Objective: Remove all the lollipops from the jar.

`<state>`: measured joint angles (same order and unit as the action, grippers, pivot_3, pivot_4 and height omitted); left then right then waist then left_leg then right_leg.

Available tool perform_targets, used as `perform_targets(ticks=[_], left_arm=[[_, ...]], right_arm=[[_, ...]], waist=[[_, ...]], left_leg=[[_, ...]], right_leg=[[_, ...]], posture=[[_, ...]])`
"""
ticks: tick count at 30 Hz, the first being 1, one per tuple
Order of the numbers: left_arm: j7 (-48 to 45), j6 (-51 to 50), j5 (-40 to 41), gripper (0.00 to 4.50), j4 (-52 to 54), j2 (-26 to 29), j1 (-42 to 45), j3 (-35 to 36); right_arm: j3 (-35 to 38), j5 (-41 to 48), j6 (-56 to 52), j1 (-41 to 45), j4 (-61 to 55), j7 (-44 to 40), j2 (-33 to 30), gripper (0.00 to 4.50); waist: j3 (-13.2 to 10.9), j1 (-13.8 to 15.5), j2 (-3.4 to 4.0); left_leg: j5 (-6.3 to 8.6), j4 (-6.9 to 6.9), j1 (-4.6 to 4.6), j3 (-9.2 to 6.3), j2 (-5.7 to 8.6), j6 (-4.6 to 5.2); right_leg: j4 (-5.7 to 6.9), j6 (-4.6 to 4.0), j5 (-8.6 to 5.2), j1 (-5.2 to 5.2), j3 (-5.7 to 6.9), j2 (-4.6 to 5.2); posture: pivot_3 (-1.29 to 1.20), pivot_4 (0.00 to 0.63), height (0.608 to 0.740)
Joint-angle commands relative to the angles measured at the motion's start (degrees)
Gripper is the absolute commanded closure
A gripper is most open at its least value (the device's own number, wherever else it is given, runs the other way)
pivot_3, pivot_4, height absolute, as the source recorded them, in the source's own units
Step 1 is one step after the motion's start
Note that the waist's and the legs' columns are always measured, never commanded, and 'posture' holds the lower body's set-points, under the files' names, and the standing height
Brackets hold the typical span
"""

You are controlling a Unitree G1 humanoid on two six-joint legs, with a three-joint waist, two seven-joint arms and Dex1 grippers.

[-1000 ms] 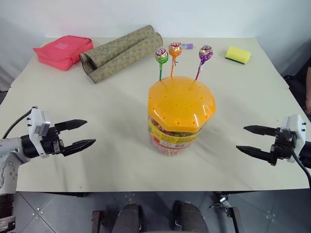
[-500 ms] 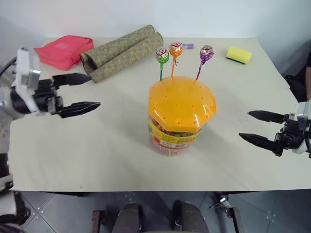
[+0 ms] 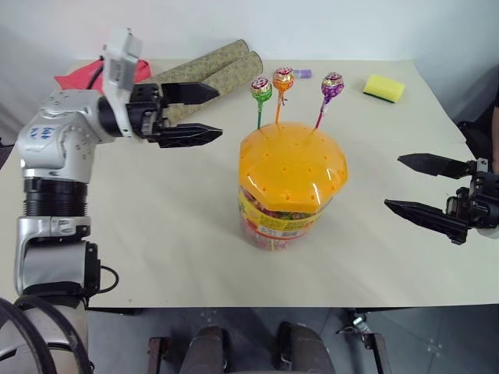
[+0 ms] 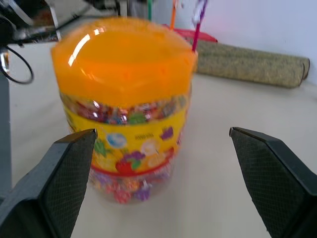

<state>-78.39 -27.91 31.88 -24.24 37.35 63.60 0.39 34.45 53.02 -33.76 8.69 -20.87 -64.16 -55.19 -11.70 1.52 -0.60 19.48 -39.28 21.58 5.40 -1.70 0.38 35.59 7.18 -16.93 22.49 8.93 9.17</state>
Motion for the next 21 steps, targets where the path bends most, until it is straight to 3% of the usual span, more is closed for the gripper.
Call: perform_targets(ticks=[1, 10, 13, 21], left_arm=[[-2.46, 1.59, -1.85, 0.0, -2.53, -1.5, 3.22, -1.06], [-3.06, 5.83, -5.52, 0.0, -11.09, -7.19, 8.71, -0.96], [-2.92, 7.3, -5.3, 0.56, -13.08, -8.65, 10.16, 0.58], [-7.73, 7.34, -5.28, 2.94, -14.11, -9.81, 11.35, 0.18]], right_arm=[[4.21, 4.01, -1.28, 0.42, -3.43, 3.13, -0.24, 0.03], [7.72, 9.7, -2.44, -0.06, -7.68, 9.9, 0.76, 0.03], [8.27, 9.97, -1.93, -0.76, -8.11, 11.0, 1.11, 0.0], [8.63, 9.48, -0.51, -2.25, -8.66, 12.03, 2.05, 0.0]], waist=[[0.0, -0.01, 0.0], [-0.02, 0.15, -0.04], [-0.03, 0.12, -0.05], [-0.03, -0.05, -0.05]], left_leg=[[0.0, 0.0, 0.0, 0.0, 0.0, 0.0], [0.0, -0.02, 0.05, -0.02, 0.0, 0.01], [0.01, -0.16, 0.14, -0.06, 0.0, 0.04], [0.02, -0.21, 0.19, -0.06, -0.01, 0.05]], right_leg=[[0.0, 0.0, 0.0, 0.0, 0.0, 0.0], [-0.01, 0.01, 0.01, 0.02, 0.01, 0.0], [-0.01, 0.04, 0.02, 0.02, 0.03, 0.01], [0.0, 0.04, 0.02, 0.07, 0.03, 0.0]], posture=[[0.0, 0.15, 0.74], [0.0, 0.15, 0.74], [0.0, 0.15, 0.74], [0.0, 0.15, 0.74]])
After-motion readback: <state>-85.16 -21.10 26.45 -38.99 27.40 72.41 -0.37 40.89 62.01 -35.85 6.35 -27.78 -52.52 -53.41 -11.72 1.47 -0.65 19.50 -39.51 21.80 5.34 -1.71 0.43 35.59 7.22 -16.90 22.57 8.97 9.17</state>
